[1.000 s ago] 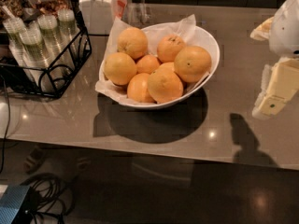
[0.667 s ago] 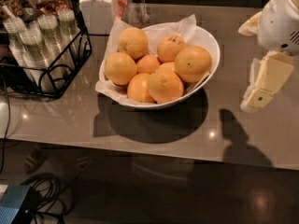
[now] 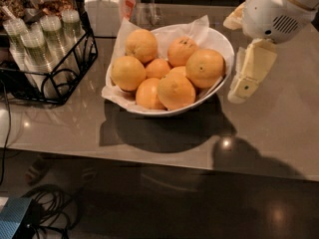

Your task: Pick orange from white bowl

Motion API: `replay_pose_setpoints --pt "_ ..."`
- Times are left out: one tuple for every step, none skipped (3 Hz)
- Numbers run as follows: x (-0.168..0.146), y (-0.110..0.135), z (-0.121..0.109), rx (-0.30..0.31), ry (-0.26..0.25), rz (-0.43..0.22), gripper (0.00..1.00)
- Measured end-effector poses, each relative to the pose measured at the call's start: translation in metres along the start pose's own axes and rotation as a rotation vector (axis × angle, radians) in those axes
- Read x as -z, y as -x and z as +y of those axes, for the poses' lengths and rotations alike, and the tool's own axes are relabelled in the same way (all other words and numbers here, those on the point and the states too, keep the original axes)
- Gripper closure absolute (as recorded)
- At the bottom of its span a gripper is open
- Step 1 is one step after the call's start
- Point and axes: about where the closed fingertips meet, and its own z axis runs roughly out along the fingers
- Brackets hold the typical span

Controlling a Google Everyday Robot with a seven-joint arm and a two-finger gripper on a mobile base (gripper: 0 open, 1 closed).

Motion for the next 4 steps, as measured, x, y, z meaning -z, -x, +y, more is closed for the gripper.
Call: replay_pose_setpoints --pt "-0.001 0.001 -0.002 -0.01 -0.008 -0.013 0.0" --pt "-0.017 0.009 -0.007 -0.007 0.017 -0.078 0.0" --pt "-0.032 0.021 -0.017 0.006 0.053 -0.127 0.0" --pt "-0.043 0.036 -0.03 0.013 0.077 -0.159 0.0"
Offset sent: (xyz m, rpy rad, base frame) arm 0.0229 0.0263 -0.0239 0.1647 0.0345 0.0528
